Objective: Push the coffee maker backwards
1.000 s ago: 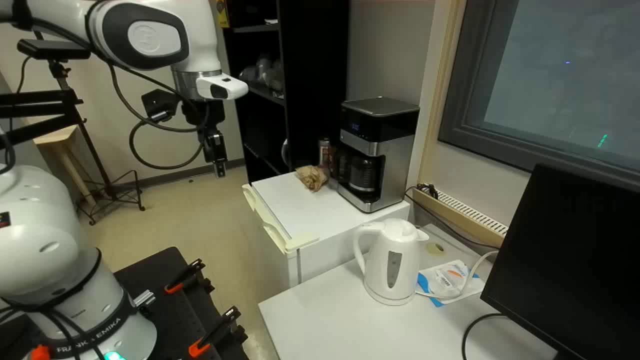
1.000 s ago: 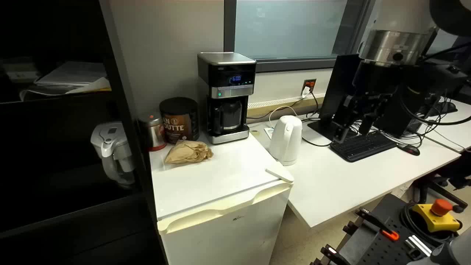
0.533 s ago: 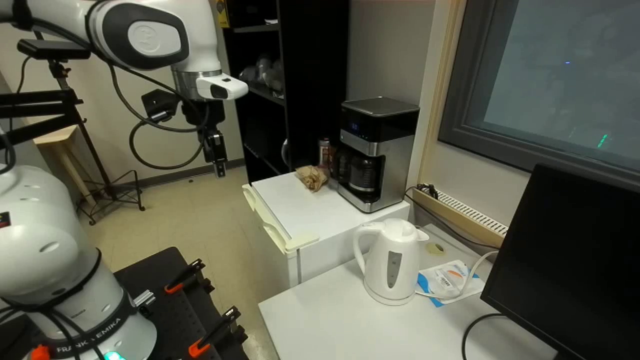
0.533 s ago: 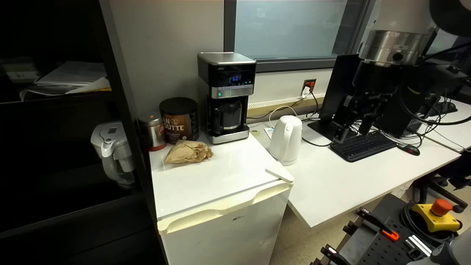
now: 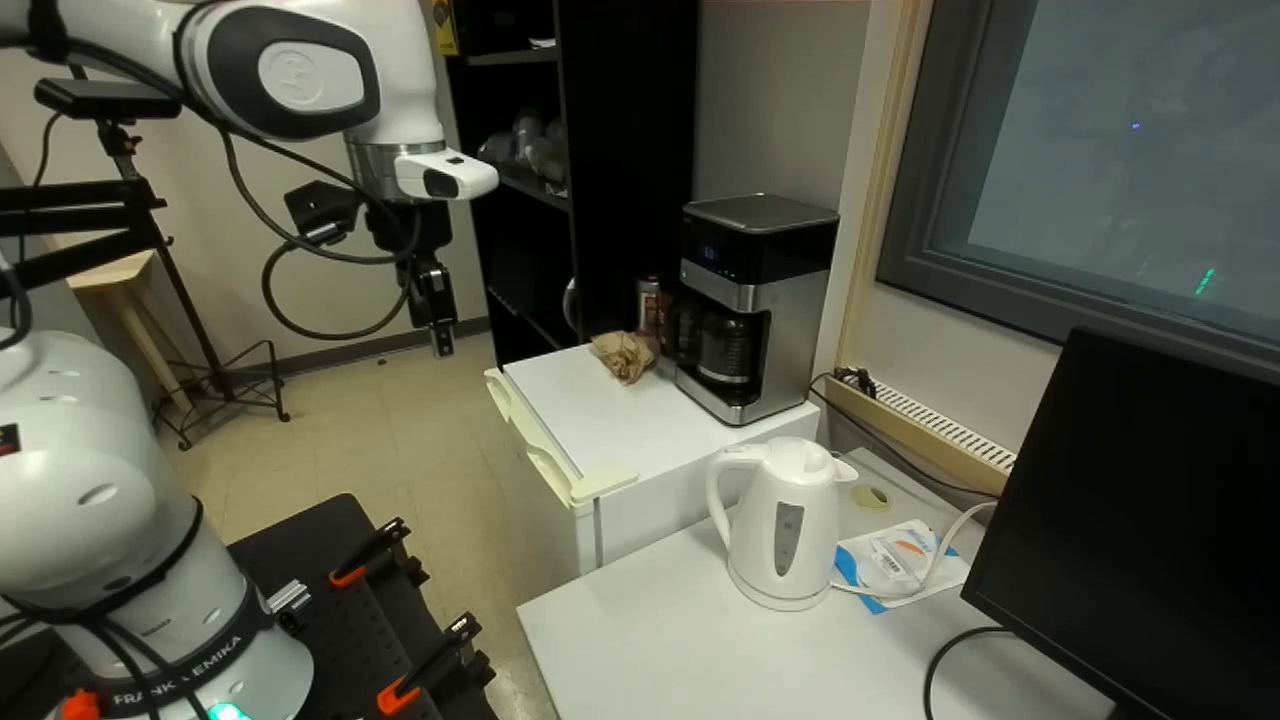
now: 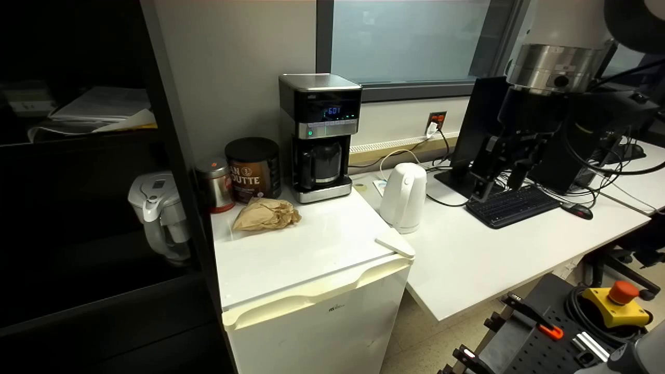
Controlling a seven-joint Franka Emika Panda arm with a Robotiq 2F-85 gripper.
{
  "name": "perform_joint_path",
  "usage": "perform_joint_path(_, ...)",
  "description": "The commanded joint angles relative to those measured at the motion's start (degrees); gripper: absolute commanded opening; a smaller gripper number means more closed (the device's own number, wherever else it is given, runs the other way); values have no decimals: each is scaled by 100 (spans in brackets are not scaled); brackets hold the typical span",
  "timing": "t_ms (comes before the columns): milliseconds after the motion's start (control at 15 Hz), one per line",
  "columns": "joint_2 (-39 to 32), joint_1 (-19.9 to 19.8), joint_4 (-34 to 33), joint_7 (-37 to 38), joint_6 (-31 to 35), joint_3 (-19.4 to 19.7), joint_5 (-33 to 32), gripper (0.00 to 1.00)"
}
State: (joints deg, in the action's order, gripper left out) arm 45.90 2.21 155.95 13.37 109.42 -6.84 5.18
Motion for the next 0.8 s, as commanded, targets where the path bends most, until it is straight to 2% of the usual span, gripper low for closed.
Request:
perform_joint_path(0, -536, -78, -282, -507, -49, 114, -362, 100)
perform_joint_path(333, -1256, -38, -613, -1585, 64, 347, -1127, 100)
perform_joint_path(733, -2094, -7, -1175, -2769, 305, 471, -2374, 100)
